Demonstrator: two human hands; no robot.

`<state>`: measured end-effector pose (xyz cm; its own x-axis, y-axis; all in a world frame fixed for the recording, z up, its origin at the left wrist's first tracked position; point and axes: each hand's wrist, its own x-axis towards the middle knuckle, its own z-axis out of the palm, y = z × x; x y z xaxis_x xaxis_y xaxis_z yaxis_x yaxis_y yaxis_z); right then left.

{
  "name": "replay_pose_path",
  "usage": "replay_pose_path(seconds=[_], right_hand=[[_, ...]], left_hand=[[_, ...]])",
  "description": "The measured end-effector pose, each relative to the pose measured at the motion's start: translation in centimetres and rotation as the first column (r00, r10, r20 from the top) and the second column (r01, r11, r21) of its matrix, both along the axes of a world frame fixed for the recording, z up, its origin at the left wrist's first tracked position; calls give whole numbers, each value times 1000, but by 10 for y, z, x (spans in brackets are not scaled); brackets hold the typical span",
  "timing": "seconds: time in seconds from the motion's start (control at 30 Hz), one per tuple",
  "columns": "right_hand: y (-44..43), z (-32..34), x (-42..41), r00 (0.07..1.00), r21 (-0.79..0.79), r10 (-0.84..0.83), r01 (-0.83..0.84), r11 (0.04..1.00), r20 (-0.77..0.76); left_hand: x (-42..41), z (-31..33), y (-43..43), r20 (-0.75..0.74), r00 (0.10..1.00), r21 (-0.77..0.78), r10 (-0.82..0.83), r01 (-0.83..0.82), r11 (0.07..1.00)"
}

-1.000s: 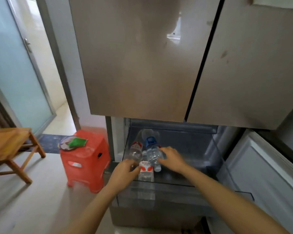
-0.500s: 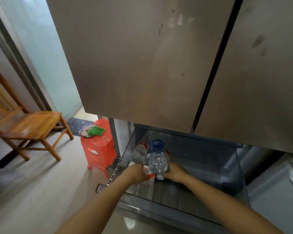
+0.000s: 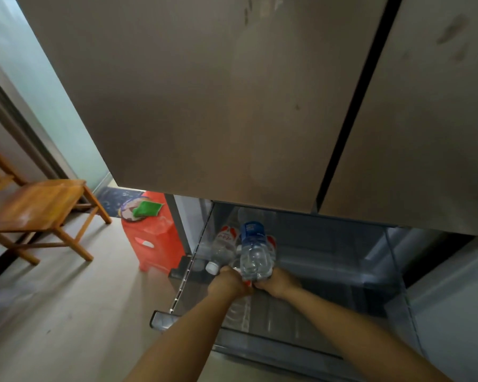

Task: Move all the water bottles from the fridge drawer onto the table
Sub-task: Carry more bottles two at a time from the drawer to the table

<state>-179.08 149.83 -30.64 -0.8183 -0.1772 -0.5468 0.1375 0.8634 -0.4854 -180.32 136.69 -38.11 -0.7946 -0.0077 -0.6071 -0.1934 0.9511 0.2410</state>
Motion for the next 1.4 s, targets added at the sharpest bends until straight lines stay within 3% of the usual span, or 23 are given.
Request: replay_pose_path(seconds=[0.13, 0.23, 0.4, 0.53, 0.73, 0.93, 1.07, 1.23, 1.4], right_hand=[[-2, -2, 3, 998, 20, -56, 56, 998, -8], [17, 4, 3, 993, 67, -116, 116, 991, 4], [72, 20, 4, 969, 164, -244, 246, 955, -29], [93, 32, 11, 976, 205, -210, 219, 954, -63], [95, 65, 29, 973, 289, -149, 197, 937, -178], [90, 105, 39, 944, 357, 11, 114, 927, -329], [93, 138, 34, 894, 326, 2, 161, 931, -448], [90, 147, 35, 887, 370, 18, 175, 913, -462], [96, 143, 45, 873, 469, 98, 159, 869, -479]], left_hand=[[7, 39, 0, -4, 997, 55, 82, -82, 995], [9, 47, -8, 1, 969, 83, 246, -245, 966], [8, 56, -14, -8, 972, 110, 236, -234, 966], [12, 66, -18, 40, 948, 272, 316, -315, 909], [29, 86, -20, -113, 968, 389, 222, -162, 907], [50, 118, -35, -290, 925, 606, 245, -21, 795], [57, 135, -40, -349, 886, 679, 306, 14, 734], [59, 130, -44, -351, 874, 681, 337, -9, 732], [57, 122, -42, -345, 901, 650, 262, 28, 759]])
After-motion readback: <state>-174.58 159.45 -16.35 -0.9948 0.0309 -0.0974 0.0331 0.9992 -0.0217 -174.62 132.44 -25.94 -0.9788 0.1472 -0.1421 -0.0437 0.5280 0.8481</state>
